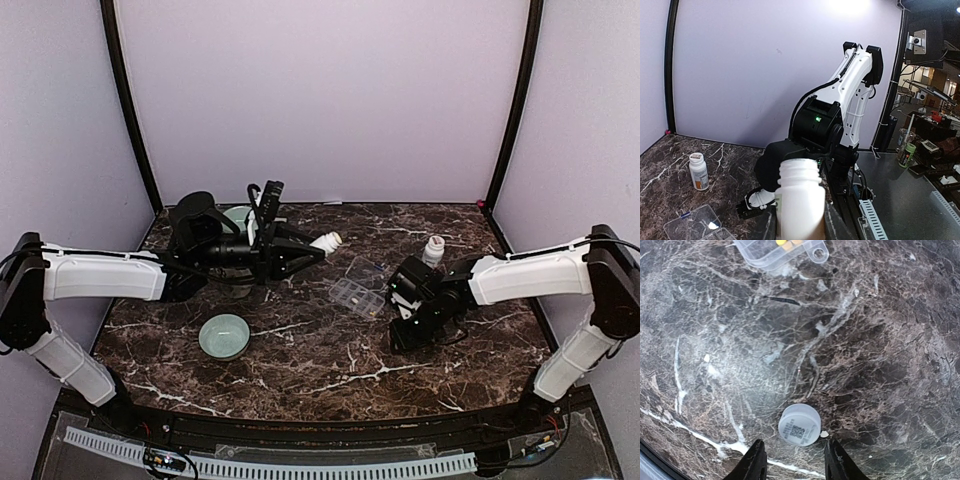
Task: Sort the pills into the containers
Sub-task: Place the lid of the pill bottle at the center of the board, then pick up the lid of the pill bottle from the center of the board.
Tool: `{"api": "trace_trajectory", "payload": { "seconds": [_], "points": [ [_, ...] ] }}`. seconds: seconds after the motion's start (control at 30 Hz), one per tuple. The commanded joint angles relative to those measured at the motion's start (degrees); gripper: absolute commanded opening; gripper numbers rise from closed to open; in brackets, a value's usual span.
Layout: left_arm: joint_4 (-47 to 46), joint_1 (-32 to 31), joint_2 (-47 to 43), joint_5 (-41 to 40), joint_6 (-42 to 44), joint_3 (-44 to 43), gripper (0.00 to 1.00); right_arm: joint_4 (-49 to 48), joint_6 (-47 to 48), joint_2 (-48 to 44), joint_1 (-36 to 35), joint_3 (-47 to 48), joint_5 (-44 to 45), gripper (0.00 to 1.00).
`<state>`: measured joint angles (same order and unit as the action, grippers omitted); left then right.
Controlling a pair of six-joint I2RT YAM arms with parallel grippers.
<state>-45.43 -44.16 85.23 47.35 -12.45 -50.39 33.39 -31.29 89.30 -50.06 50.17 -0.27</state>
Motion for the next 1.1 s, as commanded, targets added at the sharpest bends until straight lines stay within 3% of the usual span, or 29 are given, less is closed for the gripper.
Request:
{"api": "trace_trajectory", "payload": {
  "seconds": [0.0,0.6,1.07],
  "points": [
    [-2.4,0.4,-2.3,0.7,-0.5,0.9,0.0,-0.4,1.2,1.5,1.0,1.0,-0.5,0.41],
    [-2.8,0.8,-2.0,0.8,-0.8,1.1,0.0,-2.1,2.2,4.8,1.4,2.6,-0.8,0.41],
    [-3.2,1.0,-1.9,0.9,-1.2,1.2,0.0,-0.1,2.8,4.9,1.2,0.9,0.5,0.33]
  ]
}}
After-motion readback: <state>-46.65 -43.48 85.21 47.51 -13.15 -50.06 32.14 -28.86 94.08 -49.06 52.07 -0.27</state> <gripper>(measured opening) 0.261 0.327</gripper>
